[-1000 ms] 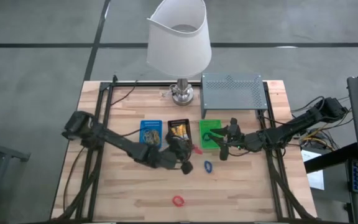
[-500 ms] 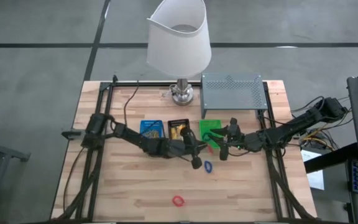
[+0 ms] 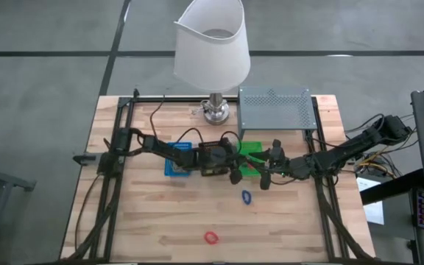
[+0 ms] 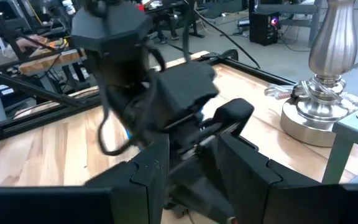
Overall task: Pick & Place Office Desk Supplies
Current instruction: Put the orange spring keychain into the green bin
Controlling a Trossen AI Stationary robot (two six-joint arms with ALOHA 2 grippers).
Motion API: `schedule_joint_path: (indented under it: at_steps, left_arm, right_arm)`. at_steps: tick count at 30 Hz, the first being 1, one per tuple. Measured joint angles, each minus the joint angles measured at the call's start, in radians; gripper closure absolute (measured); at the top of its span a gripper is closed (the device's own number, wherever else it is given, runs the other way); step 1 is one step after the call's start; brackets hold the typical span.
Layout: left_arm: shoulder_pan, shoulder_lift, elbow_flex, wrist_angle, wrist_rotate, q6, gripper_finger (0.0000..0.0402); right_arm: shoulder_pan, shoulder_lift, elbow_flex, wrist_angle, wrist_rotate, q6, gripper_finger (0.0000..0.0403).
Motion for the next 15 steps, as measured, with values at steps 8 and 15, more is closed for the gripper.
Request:
schedule_joint_path:
  at_steps: [8,15]
  left_arm:
    - [0.012,0.000,0.073,-0.186,0.000,0.004,0.0360]
    - [0.017,0.000,0.085,-0.236,-0.002,0.005,0.0360]
  right_arm:
    - [0.000,0.000,0.000,0.000,0.000,0.000,0.0268]
    - [0.000,0.000,0.000,0.000,0.000,0.000,0.0268]
